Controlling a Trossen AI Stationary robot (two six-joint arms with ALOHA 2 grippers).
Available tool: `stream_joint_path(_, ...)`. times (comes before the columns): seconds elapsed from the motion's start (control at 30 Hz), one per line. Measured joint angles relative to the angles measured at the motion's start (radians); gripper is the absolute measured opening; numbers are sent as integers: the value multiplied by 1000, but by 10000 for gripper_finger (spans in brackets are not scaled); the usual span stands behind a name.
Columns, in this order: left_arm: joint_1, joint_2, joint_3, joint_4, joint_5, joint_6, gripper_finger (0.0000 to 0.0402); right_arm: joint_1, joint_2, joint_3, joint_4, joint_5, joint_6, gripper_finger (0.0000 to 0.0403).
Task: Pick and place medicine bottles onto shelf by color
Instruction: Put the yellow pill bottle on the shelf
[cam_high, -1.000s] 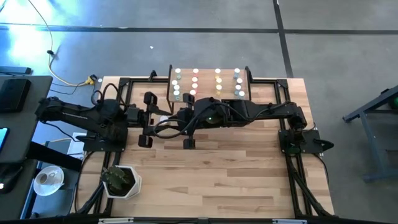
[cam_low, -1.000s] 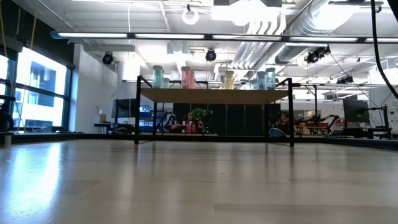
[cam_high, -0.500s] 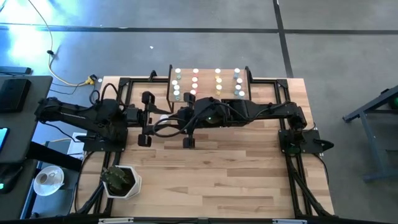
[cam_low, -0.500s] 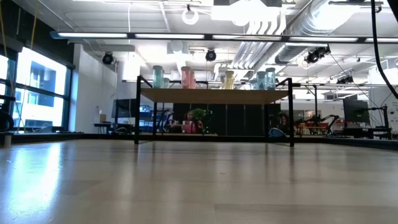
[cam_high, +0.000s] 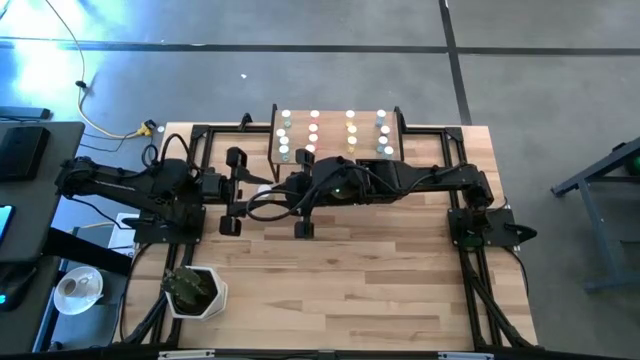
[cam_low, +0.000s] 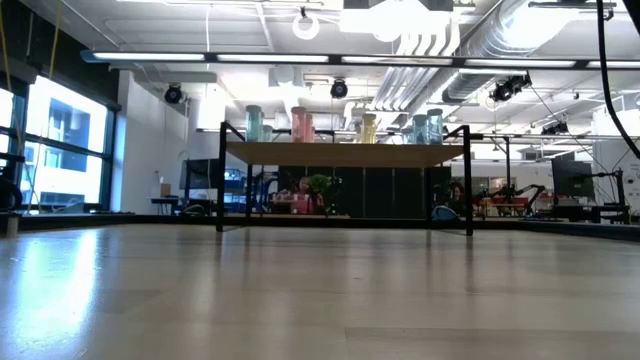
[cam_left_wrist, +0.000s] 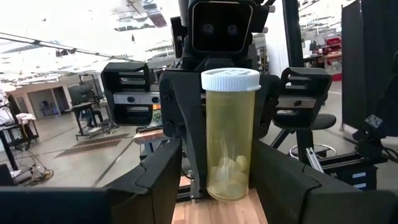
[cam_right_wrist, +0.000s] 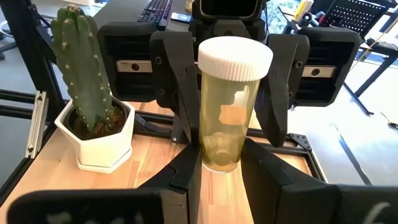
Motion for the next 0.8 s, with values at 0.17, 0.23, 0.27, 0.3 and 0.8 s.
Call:
stream_joint_path(0.17, 0, 0, 0, 1, 4, 10, 153, 0, 0, 0, -1, 1, 15, 83)
stream_joint_path(0.23, 0, 0, 0, 1, 6, 24, 139, 0, 0, 0, -1, 2, 15, 83)
stream_joint_path(0.27, 0, 0, 0, 1, 7, 27, 132, 0, 0, 0, -2, 3, 15, 83)
stream_joint_path(0.3, 0, 0, 0, 1, 7, 29, 126, 0, 0, 0, -2, 4, 16, 83)
stream_joint_path(0.8, 0, 0, 0, 1, 5, 25, 100, -4, 0, 0, -11, 1, 45, 83)
